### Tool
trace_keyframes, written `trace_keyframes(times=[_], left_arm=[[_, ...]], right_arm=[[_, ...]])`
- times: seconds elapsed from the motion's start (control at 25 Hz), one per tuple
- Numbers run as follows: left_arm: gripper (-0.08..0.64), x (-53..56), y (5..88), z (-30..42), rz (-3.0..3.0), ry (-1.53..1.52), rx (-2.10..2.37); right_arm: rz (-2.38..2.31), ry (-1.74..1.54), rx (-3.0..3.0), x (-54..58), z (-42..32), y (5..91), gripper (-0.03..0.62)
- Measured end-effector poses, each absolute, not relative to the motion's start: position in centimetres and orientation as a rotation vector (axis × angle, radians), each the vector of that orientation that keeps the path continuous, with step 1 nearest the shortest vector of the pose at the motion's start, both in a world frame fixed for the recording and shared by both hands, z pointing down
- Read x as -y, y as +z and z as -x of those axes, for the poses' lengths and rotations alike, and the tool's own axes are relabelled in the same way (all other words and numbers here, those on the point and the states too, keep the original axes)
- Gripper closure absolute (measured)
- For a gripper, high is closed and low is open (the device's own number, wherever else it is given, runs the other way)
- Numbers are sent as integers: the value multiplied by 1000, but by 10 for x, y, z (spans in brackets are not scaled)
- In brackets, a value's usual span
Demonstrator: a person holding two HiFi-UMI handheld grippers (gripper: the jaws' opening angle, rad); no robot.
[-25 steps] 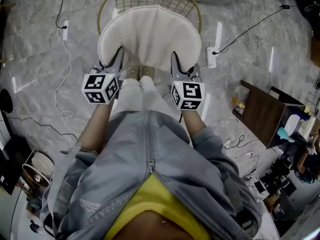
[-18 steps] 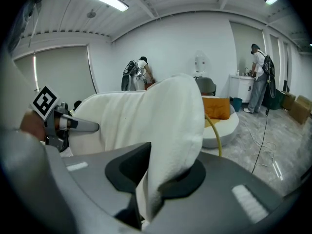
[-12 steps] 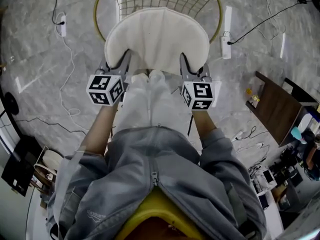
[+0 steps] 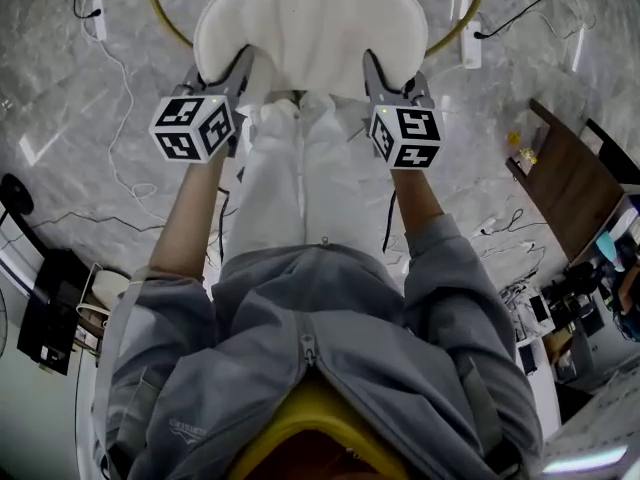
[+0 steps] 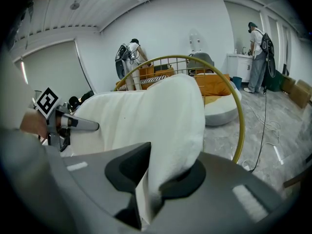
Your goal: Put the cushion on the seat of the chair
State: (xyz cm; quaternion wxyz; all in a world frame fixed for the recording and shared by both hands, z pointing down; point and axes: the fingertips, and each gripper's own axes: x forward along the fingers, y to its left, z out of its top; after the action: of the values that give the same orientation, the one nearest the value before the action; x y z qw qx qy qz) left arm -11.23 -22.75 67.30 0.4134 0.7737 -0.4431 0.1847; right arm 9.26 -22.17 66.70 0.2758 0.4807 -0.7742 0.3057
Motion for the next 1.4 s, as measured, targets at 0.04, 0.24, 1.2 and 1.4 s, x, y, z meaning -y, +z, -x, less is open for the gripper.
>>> trace_keyframes(times=[0.04, 0.24, 1.2, 1.4], left_arm=[[492, 230, 679, 112, -1943, 463, 1105], [492, 239, 702, 112, -1928, 456, 1057], [456, 275, 783, 113, -1892, 707, 943], [430, 281, 794, 114, -1869, 757, 949]], right_arm=[[-1292, 825, 2078, 223, -93, 672, 517], [-1274, 831, 2058, 232, -94, 694, 515], [-1232, 926, 1836, 259, -110, 774, 456], [-1236, 946, 1771, 263, -119, 787, 433]])
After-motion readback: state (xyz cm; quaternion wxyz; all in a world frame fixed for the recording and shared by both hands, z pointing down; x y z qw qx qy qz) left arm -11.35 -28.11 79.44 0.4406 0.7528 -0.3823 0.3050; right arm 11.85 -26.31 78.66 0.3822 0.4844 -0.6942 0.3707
